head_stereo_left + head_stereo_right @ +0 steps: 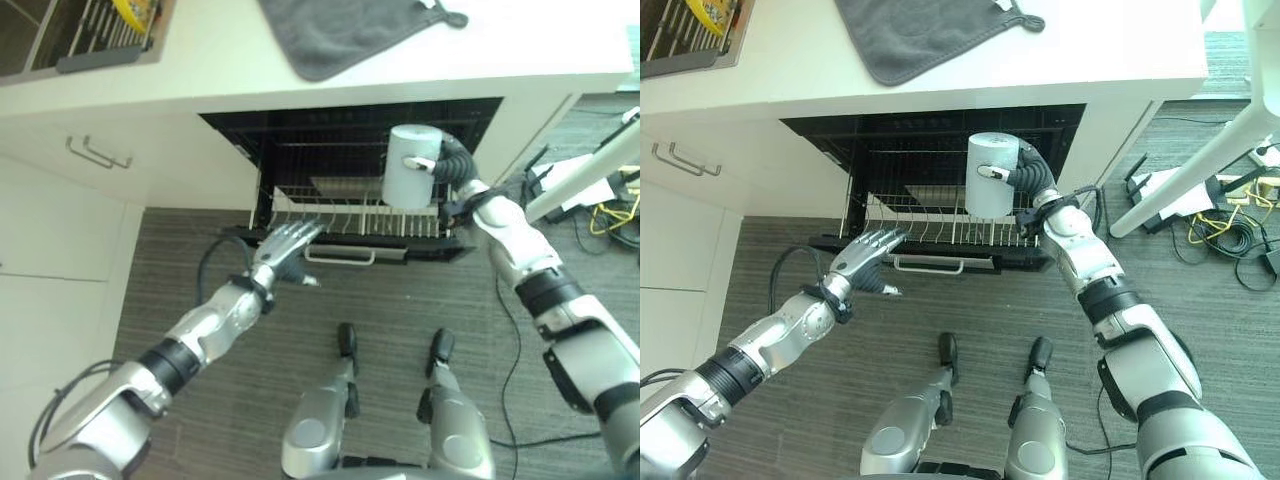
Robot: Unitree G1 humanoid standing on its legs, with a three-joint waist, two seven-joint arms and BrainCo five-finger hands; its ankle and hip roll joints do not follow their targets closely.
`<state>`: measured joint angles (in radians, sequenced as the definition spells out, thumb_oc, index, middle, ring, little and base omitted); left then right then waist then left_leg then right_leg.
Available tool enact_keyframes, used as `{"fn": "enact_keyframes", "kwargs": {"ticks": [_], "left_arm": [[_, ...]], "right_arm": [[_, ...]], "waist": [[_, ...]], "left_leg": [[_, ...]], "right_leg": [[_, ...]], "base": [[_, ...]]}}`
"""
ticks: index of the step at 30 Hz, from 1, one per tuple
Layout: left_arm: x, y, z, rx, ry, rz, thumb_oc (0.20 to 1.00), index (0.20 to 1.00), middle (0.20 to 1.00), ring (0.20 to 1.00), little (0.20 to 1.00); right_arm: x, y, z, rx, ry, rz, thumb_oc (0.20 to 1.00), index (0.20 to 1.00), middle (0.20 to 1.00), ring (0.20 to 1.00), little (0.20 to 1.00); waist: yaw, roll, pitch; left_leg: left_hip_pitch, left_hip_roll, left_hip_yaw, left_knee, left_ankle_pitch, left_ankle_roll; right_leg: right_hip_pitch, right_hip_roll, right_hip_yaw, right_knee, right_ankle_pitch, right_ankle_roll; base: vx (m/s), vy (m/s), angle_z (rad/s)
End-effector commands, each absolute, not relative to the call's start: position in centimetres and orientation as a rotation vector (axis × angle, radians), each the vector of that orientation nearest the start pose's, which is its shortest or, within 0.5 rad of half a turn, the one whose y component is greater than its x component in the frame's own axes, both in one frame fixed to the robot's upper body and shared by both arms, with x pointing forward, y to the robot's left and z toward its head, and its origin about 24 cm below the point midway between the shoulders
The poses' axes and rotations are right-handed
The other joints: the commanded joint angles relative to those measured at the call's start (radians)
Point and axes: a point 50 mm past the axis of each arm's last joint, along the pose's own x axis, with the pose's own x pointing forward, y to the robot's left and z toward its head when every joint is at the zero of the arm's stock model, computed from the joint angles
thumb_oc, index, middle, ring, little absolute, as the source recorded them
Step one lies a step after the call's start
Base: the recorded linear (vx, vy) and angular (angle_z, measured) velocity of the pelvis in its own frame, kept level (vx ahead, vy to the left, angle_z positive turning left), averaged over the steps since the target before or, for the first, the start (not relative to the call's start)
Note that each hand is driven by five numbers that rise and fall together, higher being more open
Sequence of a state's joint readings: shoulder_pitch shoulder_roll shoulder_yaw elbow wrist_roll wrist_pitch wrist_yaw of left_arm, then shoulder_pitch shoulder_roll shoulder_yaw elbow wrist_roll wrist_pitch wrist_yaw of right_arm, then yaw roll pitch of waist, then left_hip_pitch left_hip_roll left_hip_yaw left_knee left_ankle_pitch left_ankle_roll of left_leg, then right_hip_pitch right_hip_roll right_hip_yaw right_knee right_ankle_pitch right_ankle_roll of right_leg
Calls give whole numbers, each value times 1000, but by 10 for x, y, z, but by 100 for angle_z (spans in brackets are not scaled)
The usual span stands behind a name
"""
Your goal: Place the dishes in the dishwasher.
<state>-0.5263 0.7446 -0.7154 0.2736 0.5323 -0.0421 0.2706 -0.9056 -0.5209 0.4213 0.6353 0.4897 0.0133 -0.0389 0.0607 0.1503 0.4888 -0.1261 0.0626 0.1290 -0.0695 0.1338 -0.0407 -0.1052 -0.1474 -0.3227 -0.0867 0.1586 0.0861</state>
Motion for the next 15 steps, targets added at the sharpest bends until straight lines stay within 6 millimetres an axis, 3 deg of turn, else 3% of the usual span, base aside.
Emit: {"fn": "enact_keyframes", "kwargs": {"ticks": [1,9,15], "left_arm": [[316,174,112,1515,-457,-295,1000,1000,1000,1000,1000],[316,167,135,1528,-540,-296,1000,1000,1000,1000,1000],[314,162,141,1514,-573,-295,1000,1000,1000,1000,1000]], "right_arm": [[401,-148,238,-260,-320,190,200,200,200,200,200],[414,-181,252,-247,-275,24,200,200,200,200,200],[419,-189,258,-250,-243,-9,200,200,200,200,200]], "waist": [[10,-67,3],[42,-42,31],[56,-14,31]], "left_leg": [[20,-56,51,58,-80,-9],[-2,-68,47,65,-78,-9],[-22,-77,40,65,-71,-8]], "right_leg": [[-32,-42,64,61,-26,50],[-48,-67,31,84,-28,58],[-72,-84,23,101,-29,62]], "base": [[1,46,19],[0,45,6],[29,66,1]]}}
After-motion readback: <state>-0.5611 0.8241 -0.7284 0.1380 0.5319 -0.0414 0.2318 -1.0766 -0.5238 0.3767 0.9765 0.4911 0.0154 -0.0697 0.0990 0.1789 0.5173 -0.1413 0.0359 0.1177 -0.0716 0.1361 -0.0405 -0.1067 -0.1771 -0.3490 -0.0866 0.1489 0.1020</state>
